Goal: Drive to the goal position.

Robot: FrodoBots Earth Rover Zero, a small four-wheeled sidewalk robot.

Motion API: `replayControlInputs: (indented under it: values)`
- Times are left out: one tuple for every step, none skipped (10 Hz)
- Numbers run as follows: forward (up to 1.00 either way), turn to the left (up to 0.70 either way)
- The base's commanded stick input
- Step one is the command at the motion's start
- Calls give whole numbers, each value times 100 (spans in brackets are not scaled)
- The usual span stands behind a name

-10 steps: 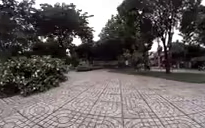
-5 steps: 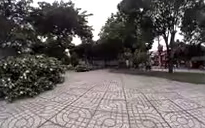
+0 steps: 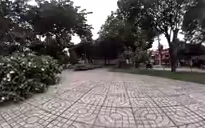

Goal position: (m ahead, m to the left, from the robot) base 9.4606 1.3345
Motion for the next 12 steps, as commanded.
replayControlInputs:
  values:
    - [70,0]
    - [70,0]
    - [70,0]
    - [70,0]
    - [70,0]
    - [70,0]
    - [70,0]
    - [70,0]
    - [70,0]
    - [70,0]
    - [70,0]
    - [70,0]
